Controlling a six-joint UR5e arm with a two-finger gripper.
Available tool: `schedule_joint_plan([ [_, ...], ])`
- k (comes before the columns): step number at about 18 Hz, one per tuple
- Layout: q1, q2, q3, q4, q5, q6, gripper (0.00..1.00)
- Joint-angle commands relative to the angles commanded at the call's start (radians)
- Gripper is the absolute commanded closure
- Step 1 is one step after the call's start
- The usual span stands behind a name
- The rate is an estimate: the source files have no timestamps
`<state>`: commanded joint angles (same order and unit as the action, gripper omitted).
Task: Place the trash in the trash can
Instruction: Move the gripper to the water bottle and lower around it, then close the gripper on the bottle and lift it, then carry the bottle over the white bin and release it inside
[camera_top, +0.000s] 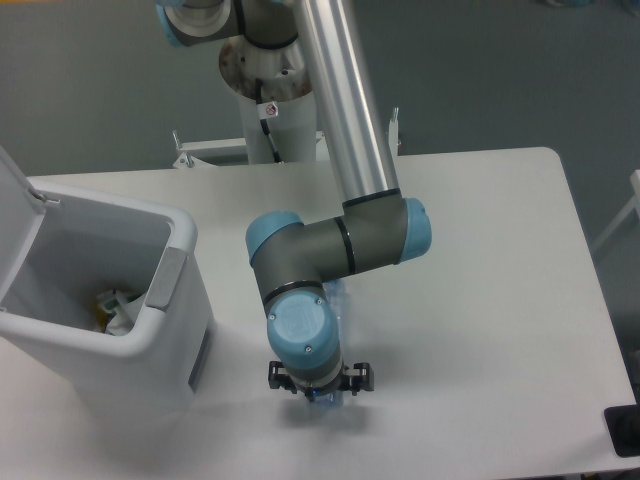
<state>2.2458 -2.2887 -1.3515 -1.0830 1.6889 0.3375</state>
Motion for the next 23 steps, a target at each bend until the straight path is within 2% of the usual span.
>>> schedule_joint_plan([
  [3, -0.002, 0.0, 0.002, 0.002, 0.0, -0.003, 0.62],
  [5, 0.0, 0.005, 0.003, 0.003, 0.006, -0.003, 0.74],
  [11, 0.008, 0.021, 0.051, 0.003, -0.003, 0.002, 0.76],
  [14, 0.037, 0.07, 0.061, 0.002, -0.027, 0.002, 0.76],
  [18, 0.089, 0.153, 0.074, 0.009, -0.161, 0.002, 0.76],
  [23, 0.144, 0.242, 0.106, 0.075, -0.421, -0.012, 0.75],
])
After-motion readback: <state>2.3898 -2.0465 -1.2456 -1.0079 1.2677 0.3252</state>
